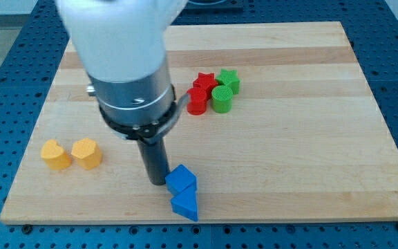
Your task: Place the blue triangle horizontal to the blue cube
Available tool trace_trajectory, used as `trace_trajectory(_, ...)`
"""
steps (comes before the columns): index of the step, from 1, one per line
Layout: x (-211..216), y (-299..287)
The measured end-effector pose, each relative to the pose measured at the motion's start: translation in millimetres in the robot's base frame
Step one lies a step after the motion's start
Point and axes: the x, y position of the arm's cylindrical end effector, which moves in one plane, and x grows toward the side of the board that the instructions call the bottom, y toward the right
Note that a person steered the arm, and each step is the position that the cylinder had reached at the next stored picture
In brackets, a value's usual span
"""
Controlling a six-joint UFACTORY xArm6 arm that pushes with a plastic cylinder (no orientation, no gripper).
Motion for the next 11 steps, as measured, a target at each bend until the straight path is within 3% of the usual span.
trace_trajectory(2, 3, -107)
trace_trajectory(3, 41, -149)
trace_trajectory(6, 55, -138)
trace_trajectory(8, 55, -36)
trace_trajectory(10, 53, 128)
trace_trajectory(11, 44, 183)
